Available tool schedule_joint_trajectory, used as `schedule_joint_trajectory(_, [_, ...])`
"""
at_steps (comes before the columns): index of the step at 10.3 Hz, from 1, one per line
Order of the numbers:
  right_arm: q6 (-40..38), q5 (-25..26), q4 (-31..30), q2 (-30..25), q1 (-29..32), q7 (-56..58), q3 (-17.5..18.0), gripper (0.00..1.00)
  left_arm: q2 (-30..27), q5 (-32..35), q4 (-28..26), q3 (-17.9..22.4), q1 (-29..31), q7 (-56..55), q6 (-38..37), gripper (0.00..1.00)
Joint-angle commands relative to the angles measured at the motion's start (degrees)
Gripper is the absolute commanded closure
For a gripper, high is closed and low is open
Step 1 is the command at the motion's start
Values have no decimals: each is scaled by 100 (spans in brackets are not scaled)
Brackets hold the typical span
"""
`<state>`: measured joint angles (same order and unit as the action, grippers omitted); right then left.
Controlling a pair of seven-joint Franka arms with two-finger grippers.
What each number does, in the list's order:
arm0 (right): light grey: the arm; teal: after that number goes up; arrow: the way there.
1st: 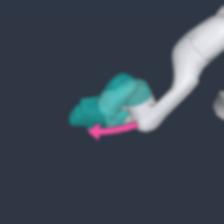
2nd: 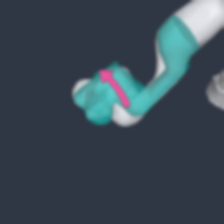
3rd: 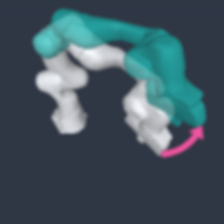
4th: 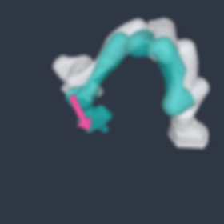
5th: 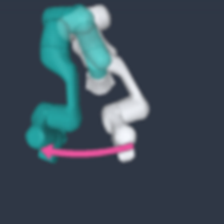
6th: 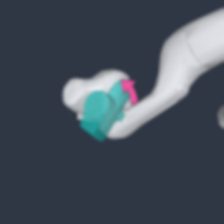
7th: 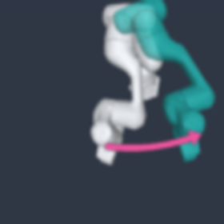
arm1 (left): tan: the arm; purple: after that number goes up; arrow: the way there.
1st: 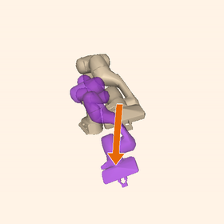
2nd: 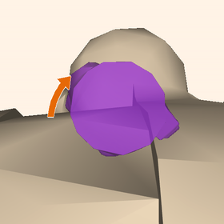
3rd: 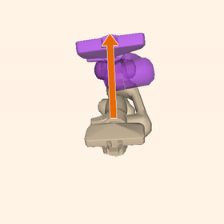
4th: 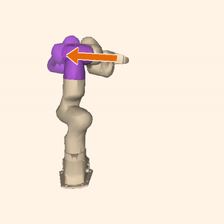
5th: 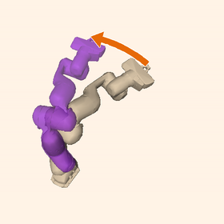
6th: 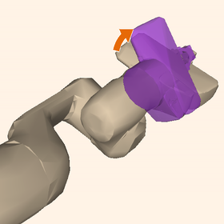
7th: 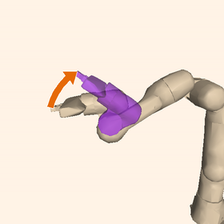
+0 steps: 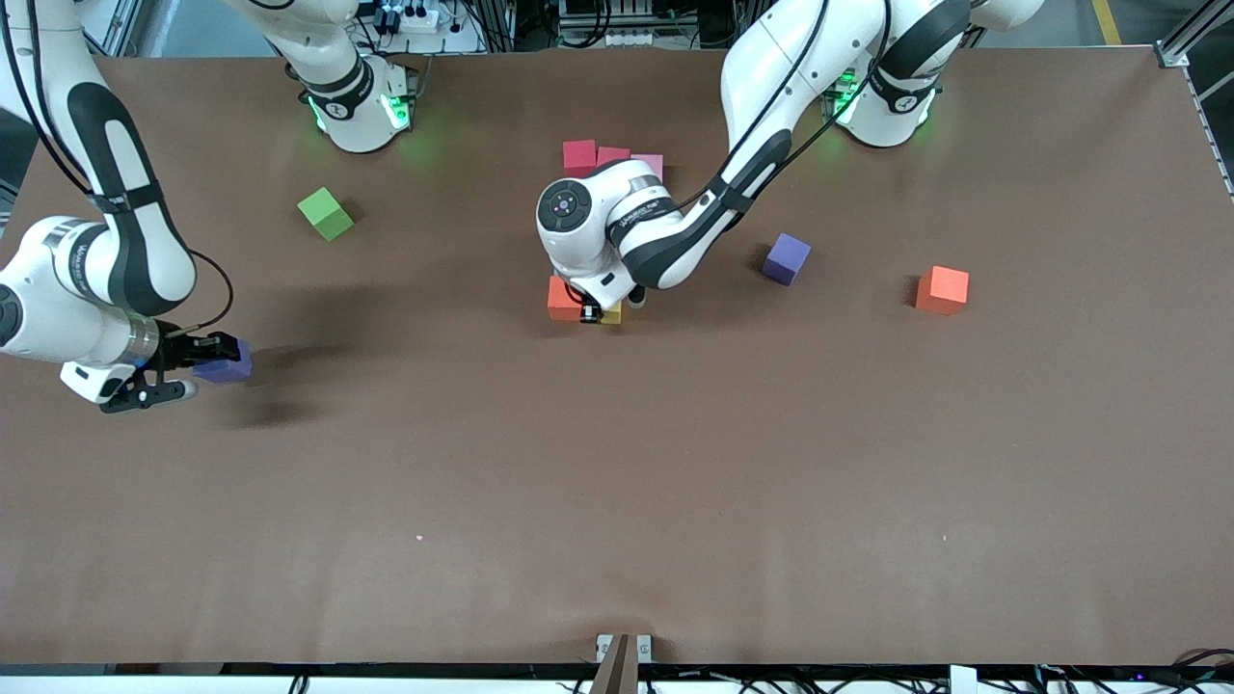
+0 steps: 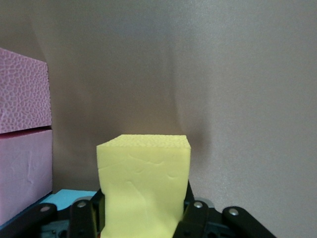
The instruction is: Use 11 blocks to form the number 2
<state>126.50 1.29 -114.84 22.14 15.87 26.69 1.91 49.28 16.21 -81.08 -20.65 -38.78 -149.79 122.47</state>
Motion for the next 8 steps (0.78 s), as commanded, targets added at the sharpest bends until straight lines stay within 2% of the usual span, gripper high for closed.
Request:
schedule_joint_trajectory(1, [-82, -6, 14, -70, -22, 266, 55, 100, 46, -153, 102, 70, -85, -59, 5, 34])
schedule_joint_trajectory(2, [-82, -6, 23, -79, -48, 380, 64, 100, 38, -144, 102, 70, -77, -33, -4, 0])
schedule_joint_trajectory(4, [-82, -6, 32, -79, -118, 678, 142, 100, 29, -100, 102, 70, -85, 20, 5, 0])
schedule_joint_trajectory(8, [-100, -6, 50, -123, -119, 688, 765, 100, -181, -91, 102, 61, -42, 11, -30, 0])
